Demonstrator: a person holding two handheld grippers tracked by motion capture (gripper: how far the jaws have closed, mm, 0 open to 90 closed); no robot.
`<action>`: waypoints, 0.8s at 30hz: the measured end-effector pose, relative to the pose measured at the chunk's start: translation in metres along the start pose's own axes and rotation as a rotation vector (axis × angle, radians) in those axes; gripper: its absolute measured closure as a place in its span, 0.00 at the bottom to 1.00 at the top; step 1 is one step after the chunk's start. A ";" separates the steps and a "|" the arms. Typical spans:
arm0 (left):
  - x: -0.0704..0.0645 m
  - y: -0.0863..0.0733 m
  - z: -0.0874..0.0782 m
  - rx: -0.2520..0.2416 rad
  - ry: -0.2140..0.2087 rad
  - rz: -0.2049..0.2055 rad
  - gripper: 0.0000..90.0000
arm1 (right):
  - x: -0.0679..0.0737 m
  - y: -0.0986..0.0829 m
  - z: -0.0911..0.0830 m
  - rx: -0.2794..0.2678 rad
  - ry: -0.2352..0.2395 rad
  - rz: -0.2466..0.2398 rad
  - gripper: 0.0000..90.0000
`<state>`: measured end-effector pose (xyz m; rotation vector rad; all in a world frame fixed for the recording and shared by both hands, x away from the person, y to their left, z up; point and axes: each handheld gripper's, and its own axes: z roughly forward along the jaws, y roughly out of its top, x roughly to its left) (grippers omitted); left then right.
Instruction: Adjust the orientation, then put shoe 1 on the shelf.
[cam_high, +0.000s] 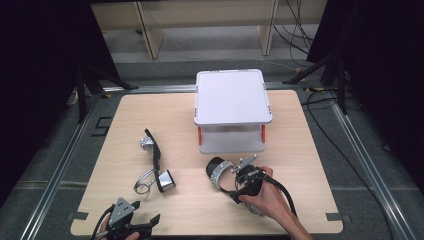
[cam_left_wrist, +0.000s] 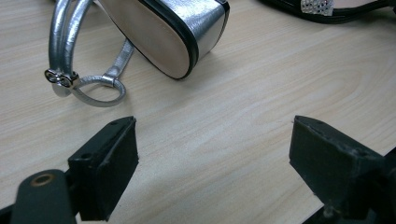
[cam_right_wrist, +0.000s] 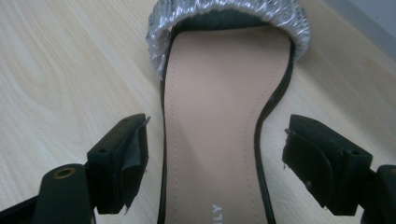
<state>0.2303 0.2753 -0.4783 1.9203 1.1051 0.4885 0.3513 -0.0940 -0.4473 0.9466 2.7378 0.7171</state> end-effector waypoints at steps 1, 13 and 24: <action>0.001 0.000 -0.001 0.011 0.004 0.023 0.17 | 0.000 0.000 0.002 0.006 0.003 -0.010 0.25; 0.000 0.000 -0.001 0.002 0.006 0.003 0.17 | 0.000 -0.004 0.014 0.100 -0.031 -0.071 0.29; 0.000 -0.002 -0.004 0.022 0.018 -0.001 0.17 | -0.002 0.001 0.016 0.114 0.011 -0.048 0.42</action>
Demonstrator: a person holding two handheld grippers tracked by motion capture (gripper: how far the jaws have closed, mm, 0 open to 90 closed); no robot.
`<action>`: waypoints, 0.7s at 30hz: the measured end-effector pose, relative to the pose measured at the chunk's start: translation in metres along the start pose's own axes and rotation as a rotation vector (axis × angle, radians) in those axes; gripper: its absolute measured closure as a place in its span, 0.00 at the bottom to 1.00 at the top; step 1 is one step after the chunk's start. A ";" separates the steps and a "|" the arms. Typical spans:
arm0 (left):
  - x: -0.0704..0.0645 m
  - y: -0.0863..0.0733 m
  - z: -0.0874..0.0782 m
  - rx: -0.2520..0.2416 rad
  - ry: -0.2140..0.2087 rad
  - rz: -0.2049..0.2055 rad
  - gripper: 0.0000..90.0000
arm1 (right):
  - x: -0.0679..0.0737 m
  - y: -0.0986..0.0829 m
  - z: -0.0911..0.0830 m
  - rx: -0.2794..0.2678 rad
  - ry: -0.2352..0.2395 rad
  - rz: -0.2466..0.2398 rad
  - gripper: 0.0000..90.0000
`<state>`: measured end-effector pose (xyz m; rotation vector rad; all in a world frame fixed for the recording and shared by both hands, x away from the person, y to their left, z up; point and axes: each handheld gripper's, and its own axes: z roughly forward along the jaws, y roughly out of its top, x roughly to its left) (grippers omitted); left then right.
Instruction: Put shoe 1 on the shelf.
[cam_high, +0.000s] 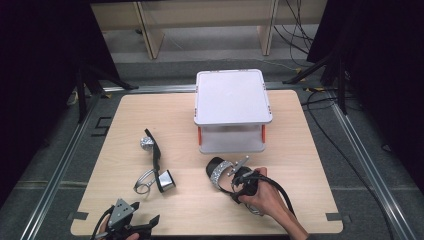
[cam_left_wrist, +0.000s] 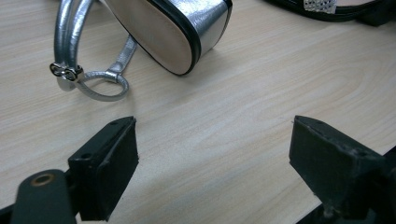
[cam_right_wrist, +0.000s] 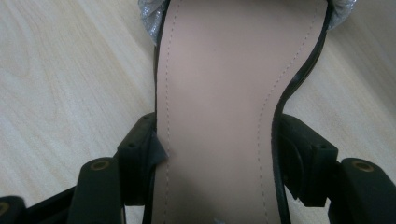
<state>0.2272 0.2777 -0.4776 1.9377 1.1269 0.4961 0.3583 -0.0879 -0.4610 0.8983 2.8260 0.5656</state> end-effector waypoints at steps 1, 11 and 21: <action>-0.001 0.000 0.001 -0.020 -0.004 -0.013 0.17 | 0.001 0.000 0.000 0.001 -0.001 0.007 0.42; -0.001 0.000 0.001 -0.014 -0.007 0.010 0.17 | 0.007 0.000 -0.007 -0.016 0.003 0.000 0.45; -0.002 0.000 0.000 -0.021 -0.005 -0.014 0.17 | 0.009 0.007 -0.030 -0.100 0.014 -0.002 0.47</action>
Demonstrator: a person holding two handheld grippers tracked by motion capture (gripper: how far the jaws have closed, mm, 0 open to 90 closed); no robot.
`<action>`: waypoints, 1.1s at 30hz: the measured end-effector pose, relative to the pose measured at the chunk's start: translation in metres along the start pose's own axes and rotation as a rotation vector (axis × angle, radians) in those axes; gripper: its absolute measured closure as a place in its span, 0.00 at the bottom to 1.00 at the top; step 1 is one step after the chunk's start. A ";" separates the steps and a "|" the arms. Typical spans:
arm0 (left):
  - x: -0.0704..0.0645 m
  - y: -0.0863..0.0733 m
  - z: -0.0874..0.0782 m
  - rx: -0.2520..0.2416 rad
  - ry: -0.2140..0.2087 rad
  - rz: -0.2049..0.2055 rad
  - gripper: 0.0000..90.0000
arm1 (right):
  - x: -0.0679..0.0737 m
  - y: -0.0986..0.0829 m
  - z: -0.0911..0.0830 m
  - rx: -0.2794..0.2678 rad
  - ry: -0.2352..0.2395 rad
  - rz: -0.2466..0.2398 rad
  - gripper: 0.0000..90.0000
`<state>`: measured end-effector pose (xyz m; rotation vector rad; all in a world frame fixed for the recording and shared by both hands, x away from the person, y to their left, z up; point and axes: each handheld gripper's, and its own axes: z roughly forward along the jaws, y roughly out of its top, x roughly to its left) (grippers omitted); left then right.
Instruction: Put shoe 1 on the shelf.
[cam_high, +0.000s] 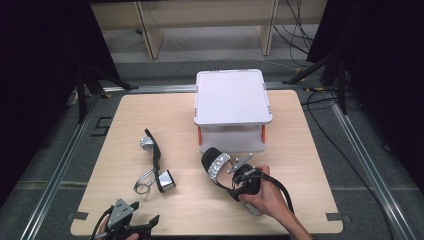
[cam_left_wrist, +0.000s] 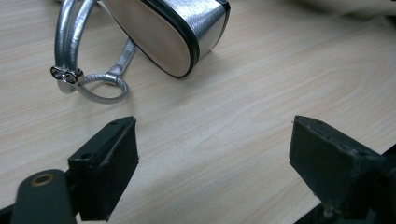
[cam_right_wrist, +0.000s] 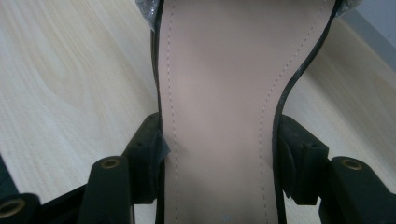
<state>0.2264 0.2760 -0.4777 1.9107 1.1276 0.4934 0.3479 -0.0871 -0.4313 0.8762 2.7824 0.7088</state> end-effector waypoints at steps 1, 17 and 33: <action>0.000 0.000 0.000 0.000 -0.003 0.005 0.17 | -0.001 0.001 -0.001 -0.008 0.002 -0.004 0.47; 0.000 -0.001 -0.001 -0.004 -0.002 0.000 0.17 | 0.002 0.002 0.027 0.104 0.002 -0.020 0.46; 0.000 -0.001 -0.001 -0.006 0.001 -0.008 0.17 | 0.004 -0.008 0.026 0.123 -0.006 -0.022 0.47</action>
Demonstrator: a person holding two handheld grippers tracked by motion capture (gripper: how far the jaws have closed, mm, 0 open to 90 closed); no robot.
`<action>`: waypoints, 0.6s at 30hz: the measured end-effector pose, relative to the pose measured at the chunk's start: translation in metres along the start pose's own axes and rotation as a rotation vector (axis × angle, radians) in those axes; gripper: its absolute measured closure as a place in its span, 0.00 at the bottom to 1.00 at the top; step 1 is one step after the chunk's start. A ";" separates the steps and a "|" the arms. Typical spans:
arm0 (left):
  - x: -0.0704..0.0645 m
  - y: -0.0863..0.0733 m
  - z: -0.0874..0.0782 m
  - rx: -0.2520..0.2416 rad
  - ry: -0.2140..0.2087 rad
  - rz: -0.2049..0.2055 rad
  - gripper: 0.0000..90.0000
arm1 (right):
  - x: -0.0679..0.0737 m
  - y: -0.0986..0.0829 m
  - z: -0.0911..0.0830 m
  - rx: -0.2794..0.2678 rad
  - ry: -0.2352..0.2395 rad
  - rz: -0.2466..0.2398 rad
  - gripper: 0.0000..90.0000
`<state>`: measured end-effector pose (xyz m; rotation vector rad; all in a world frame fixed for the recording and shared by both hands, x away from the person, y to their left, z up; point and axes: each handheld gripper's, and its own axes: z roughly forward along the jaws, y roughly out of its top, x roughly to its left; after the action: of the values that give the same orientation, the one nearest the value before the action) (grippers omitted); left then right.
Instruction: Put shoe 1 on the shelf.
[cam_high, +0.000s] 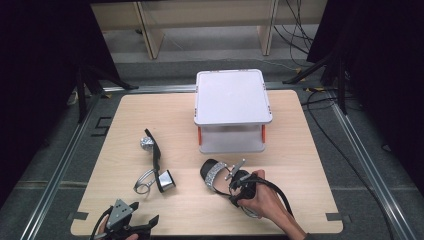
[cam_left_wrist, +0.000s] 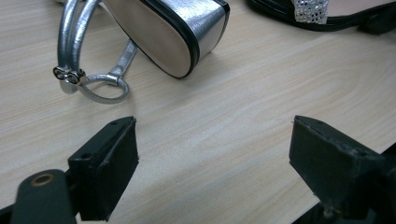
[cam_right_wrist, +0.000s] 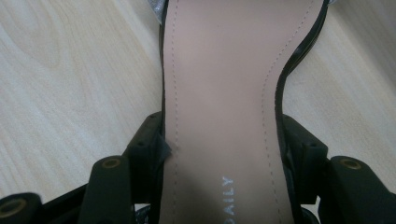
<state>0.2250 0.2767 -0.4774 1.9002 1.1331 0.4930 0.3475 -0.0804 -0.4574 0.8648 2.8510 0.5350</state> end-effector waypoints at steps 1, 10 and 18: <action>0.000 0.000 0.000 0.004 -0.003 0.004 0.17 | 0.001 0.000 0.000 0.000 0.001 0.006 0.48; 0.001 0.000 0.000 0.002 -0.001 0.005 0.17 | 0.006 0.006 -0.012 -0.025 0.014 -0.042 0.48; 0.001 0.000 0.000 -0.004 -0.006 0.010 0.17 | 0.009 0.038 -0.035 -0.069 0.017 -0.075 0.48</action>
<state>0.2259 0.2773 -0.4775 1.9035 1.1185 0.4941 0.3522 -0.0564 -0.4110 0.7431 2.8485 0.6306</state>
